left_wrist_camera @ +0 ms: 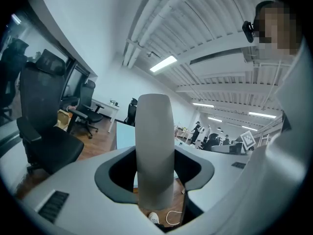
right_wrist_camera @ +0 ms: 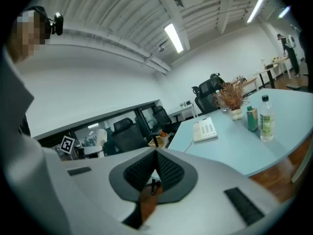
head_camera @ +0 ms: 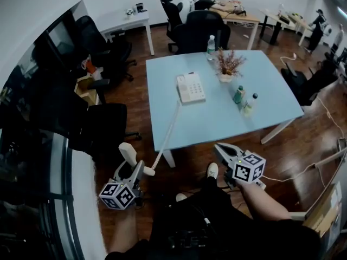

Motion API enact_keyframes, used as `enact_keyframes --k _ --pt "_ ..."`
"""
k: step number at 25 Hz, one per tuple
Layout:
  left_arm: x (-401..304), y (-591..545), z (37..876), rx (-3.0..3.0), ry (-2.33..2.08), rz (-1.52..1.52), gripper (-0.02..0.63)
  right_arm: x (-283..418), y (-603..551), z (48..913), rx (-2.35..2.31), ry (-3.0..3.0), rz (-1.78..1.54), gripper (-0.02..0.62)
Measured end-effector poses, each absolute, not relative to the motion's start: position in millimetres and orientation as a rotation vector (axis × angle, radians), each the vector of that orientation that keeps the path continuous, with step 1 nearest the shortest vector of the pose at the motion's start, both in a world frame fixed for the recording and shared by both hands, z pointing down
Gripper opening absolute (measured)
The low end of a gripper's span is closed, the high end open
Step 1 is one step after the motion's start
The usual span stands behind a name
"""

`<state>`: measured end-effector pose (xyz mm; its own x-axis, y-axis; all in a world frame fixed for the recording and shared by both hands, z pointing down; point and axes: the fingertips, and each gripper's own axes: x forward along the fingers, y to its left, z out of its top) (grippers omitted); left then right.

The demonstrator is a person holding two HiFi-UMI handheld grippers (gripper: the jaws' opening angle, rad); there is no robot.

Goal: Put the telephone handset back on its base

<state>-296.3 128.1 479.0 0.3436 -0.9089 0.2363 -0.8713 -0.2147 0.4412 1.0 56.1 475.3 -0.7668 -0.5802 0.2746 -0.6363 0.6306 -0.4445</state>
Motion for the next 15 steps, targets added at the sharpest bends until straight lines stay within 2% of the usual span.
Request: enact_keyframes --k 15 --pt "-276.6 102.4 491.4 2.11 -1.498 -0.074 0.216 16.2 38.8 483.6 1.057 -2.706 0.845 0.015"
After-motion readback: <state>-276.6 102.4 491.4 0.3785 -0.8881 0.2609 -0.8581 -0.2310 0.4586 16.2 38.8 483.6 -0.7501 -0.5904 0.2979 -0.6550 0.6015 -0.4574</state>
